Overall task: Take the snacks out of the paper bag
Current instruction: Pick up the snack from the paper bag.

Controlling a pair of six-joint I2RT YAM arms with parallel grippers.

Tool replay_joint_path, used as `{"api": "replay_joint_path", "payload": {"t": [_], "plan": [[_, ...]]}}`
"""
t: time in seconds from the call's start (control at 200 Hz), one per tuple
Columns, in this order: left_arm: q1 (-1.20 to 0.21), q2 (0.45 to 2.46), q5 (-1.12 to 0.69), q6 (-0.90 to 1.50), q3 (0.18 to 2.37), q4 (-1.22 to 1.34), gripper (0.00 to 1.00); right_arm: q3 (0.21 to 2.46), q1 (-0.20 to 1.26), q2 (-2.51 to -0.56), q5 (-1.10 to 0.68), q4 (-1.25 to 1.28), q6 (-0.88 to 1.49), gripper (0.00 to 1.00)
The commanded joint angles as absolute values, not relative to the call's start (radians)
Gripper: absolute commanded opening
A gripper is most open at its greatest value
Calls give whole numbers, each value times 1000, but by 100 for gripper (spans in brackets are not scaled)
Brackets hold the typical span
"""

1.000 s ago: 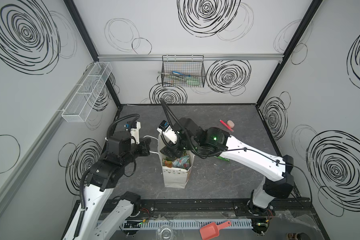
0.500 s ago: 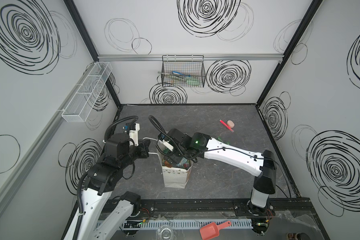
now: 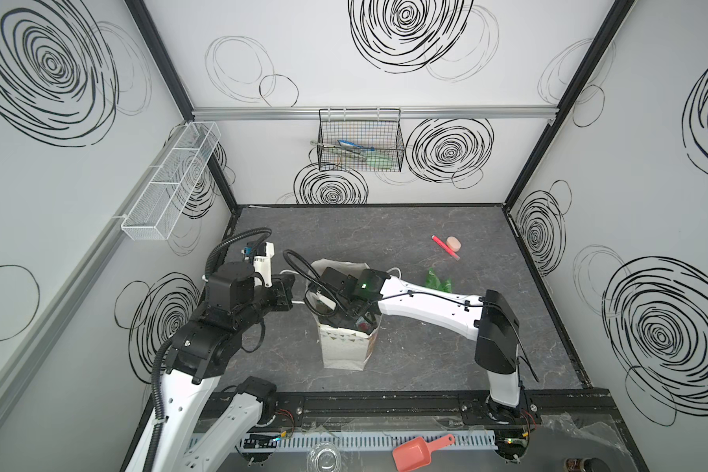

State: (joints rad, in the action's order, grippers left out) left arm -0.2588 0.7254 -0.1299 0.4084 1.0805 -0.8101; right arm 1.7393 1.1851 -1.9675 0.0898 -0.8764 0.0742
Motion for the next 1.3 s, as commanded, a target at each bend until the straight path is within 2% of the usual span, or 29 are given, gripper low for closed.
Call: {"api": "replay_joint_path", "payload": {"t": [0.0,0.26,0.62,0.765,0.901,1.066,1.296], "plan": [[-249,726,-124,401,1085,-780,0,1699,1180,-1942,66,-892,95,98],[-246,724,-117,403,1094,-784,0,1585,1110,-1871,20,-838,180,96],[-246,735,-127,403,1111,-781,0,1593,1162,-2010,112,-876,172,96],[-246,733,-132,405,1106,-778,0,1580,1167,-2027,80,-851,168,91],[-246,733,-127,405,1106,-777,0,1585,1167,-2038,77,-864,166,77],[-247,736,-129,405,1100,-772,0,1597,1164,-2007,68,-857,161,45],[-245,732,-130,405,1091,-766,0,1660,1161,-1965,61,-878,163,14]]}}
